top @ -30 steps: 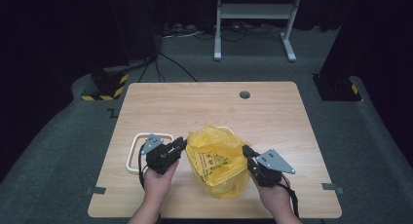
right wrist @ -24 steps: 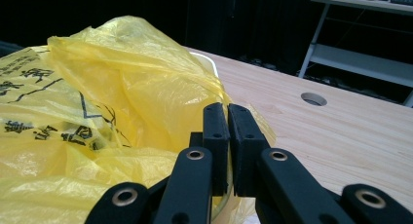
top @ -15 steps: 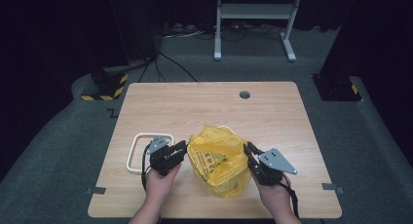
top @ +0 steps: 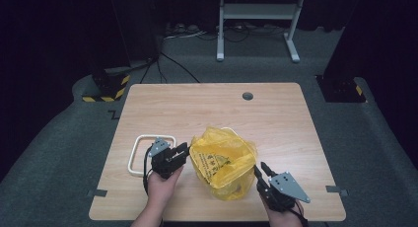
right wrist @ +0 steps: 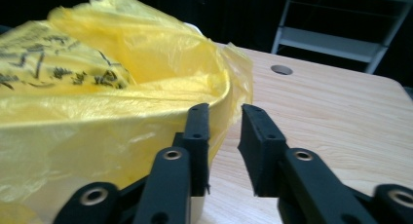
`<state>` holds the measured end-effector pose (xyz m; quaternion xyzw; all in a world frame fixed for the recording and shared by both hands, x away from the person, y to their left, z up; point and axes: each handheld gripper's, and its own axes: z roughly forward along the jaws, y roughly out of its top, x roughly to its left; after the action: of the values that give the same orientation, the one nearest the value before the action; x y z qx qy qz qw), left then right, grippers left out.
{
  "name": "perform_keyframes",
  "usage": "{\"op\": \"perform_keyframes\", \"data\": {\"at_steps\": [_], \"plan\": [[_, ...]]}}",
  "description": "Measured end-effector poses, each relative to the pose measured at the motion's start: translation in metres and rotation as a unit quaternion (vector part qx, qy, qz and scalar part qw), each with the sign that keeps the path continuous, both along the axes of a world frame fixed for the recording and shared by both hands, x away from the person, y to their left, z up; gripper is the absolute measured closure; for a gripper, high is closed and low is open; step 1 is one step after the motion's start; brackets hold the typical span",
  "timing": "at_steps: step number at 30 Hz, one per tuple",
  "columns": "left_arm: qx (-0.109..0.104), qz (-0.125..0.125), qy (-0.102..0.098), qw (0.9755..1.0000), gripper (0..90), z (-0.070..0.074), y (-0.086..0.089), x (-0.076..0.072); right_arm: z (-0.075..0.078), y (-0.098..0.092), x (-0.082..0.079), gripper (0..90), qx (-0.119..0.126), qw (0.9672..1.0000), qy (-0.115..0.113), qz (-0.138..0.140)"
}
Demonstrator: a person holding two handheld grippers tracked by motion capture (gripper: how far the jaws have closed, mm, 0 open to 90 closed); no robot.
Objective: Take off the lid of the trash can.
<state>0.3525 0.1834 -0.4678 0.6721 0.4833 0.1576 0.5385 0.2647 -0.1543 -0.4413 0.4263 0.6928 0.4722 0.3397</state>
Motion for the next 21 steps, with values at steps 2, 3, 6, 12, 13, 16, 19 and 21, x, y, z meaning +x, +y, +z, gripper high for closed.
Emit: {"op": "perform_keyframes", "data": {"at_steps": [2,3,6,12,13,16,19,21], "plan": [[0.000,-0.001,0.000,1.0000,68.4,0.000,0.001,0.001,-0.002,0.002,0.004,72.9,-0.007,1.0000,-0.001,-0.007],[-0.004,-0.002,0.002,1.0000,68.1,-0.001,0.000,0.001,-0.003,0.001,0.007,72.5,-0.005,0.9999,0.001,-0.010],[0.001,-0.006,0.000,1.0000,68.1,-0.001,-0.001,0.000,-0.009,0.001,0.019,72.5,-0.009,0.9998,0.005,-0.016],[-0.001,-0.029,0.003,0.9996,67.8,-0.002,-0.009,-0.004,-0.011,-0.007,0.047,71.5,-0.004,0.9995,0.000,-0.030],[-0.004,-0.032,0.005,0.9995,67.8,-0.002,-0.011,-0.006,-0.012,-0.009,0.053,70.6,-0.001,0.9996,0.002,-0.030],[-0.001,-0.052,0.006,0.9986,67.4,-0.002,-0.020,-0.011,-0.015,-0.016,0.066,69.2,-0.005,0.9997,-0.001,-0.025],[0.003,-0.063,0.005,0.9980,66.0,-0.002,-0.026,-0.015,-0.016,-0.024,0.081,67.0,-0.005,0.9996,-0.002,-0.027],[0.010,-0.061,-0.001,0.9981,64.7,-0.002,-0.027,-0.016,-0.017,-0.026,0.083,66.1,-0.007,0.9994,-0.005,-0.032]]}}
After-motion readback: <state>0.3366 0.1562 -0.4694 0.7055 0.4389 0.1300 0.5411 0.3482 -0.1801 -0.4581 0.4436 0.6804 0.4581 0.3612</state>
